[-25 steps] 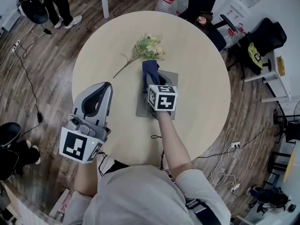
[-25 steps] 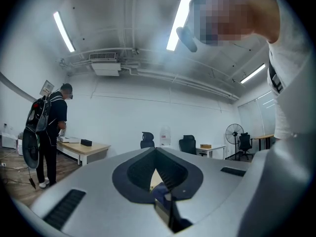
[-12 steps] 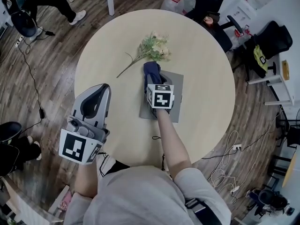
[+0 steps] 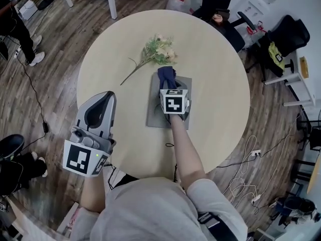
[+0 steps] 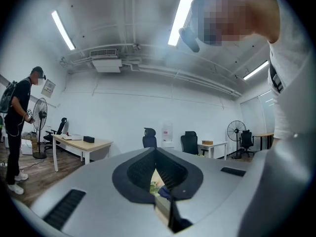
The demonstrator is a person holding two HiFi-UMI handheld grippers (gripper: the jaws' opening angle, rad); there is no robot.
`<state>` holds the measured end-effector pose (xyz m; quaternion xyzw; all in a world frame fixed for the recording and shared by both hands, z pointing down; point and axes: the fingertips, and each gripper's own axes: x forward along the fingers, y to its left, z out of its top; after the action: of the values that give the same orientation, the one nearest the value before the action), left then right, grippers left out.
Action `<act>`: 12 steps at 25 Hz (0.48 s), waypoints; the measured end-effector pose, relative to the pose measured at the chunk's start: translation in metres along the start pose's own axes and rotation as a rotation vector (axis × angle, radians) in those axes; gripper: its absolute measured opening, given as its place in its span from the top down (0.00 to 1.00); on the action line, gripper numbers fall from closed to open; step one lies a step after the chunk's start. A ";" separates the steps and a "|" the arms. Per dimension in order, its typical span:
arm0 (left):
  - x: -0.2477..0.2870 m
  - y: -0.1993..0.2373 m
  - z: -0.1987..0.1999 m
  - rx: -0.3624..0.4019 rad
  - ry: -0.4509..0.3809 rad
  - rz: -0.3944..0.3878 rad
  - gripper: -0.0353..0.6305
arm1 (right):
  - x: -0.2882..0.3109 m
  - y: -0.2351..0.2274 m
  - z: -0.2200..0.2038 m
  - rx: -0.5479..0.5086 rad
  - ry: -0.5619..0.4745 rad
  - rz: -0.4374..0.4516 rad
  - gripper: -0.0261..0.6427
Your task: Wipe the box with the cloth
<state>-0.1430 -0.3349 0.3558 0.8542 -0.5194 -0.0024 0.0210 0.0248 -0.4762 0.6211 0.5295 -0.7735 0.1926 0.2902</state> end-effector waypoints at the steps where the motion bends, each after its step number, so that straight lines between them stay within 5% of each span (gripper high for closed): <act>1: 0.001 -0.001 0.000 -0.001 0.000 -0.003 0.93 | -0.002 -0.005 -0.001 0.006 0.003 -0.004 0.84; 12: 0.005 -0.016 0.007 0.008 -0.010 -0.035 0.93 | -0.024 -0.061 -0.017 0.048 0.021 -0.101 0.84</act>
<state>-0.1269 -0.3321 0.3482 0.8633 -0.5045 -0.0046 0.0148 0.0917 -0.4714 0.6175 0.5725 -0.7380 0.2016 0.2949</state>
